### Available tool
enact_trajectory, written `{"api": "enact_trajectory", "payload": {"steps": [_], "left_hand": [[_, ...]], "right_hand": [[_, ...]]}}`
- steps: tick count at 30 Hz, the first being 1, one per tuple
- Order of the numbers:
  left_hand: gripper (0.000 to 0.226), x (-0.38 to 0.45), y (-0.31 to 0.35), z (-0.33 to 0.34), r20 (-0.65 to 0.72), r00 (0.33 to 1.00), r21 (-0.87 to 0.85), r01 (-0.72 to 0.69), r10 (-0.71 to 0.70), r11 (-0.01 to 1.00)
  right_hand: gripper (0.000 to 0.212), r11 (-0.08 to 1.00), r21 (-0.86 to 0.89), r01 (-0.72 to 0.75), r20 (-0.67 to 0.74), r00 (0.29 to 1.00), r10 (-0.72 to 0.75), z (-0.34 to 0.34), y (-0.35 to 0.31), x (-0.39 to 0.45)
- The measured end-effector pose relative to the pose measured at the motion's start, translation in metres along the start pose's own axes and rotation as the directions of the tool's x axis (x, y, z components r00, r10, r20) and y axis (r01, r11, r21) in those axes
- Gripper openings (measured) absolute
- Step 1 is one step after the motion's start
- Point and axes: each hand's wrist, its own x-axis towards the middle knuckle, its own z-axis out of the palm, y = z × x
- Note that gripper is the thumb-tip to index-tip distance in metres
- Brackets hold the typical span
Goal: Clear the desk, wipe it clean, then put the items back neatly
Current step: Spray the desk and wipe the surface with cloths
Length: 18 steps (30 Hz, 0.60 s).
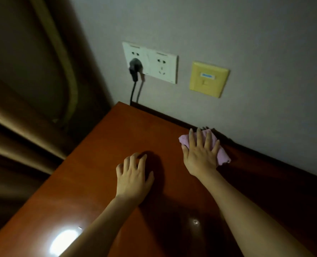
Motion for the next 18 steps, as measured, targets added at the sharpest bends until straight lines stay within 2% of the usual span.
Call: {"api": "enact_trajectory", "payload": {"steps": [18], "left_hand": [[0.062, 0.061, -0.139, -0.021, -0.097, 0.979, -0.058, 0.173, -0.178, 0.983]], "right_hand": [[0.062, 0.969, 0.0, 0.247, -0.04, 0.968, -0.247, -0.005, -0.193, 0.11]]}}
